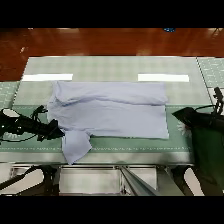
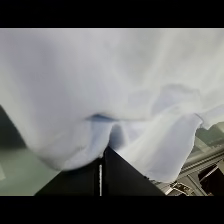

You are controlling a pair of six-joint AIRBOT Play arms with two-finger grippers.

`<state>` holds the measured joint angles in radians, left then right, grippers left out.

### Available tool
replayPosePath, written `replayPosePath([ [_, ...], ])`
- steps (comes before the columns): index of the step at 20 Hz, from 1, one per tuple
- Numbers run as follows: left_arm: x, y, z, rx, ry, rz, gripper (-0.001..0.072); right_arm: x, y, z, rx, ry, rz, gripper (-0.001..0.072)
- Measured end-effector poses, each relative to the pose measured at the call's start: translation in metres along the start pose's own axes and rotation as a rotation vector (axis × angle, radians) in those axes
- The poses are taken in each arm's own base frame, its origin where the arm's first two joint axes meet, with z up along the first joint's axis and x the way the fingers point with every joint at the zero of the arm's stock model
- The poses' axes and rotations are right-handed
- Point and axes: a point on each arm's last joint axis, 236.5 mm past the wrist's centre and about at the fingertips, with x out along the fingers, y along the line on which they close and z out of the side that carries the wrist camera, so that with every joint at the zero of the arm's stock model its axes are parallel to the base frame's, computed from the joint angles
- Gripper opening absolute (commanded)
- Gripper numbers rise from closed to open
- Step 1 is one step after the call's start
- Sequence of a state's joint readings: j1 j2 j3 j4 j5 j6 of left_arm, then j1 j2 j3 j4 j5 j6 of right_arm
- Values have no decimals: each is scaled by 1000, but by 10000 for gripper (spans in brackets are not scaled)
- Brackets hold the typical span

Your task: Fold the shirts.

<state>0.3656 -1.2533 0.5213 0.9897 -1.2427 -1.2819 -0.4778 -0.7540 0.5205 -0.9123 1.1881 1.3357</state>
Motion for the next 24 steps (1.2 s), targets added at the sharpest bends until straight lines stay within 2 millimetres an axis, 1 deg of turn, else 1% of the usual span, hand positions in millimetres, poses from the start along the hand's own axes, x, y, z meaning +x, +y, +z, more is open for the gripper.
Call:
replayPosePath([
  [2,1,-1,0,9,3,3,35,2,-33,-20,74,62,-99,407],
  [3,1,-1,0,11,4,4,35,4,-43,-30,101,90,-127,407],
  [5,1,-1,0,14,5,5,35,9,-58,-51,148,149,-161,407],
  [6,1,-1,0,19,5,6,35,12,-61,-60,164,174,-166,407],
  [8,1,-1,0,24,6,7,35,15,-63,-70,185,199,-159,407],
  [10,1,-2,0,28,7,7,35,17,-63,-75,194,212,-153,407],
  [13,1,-2,0,29,6,7,35,20,-64,-79,205,226,-148,407],
  [16,1,-1,0,31,6,8,35,27,-66,-83,229,265,-136,406],
  [21,1,-1,4,19,-10,8,35,51,-60,-73,285,276,-48,406],
  [23,1,-1,7,14,-23,9,35,61,-51,-72,303,292,4,406],
  [24,1,-1,8,12,-26,10,35,66,-46,-72,304,300,22,383],
])
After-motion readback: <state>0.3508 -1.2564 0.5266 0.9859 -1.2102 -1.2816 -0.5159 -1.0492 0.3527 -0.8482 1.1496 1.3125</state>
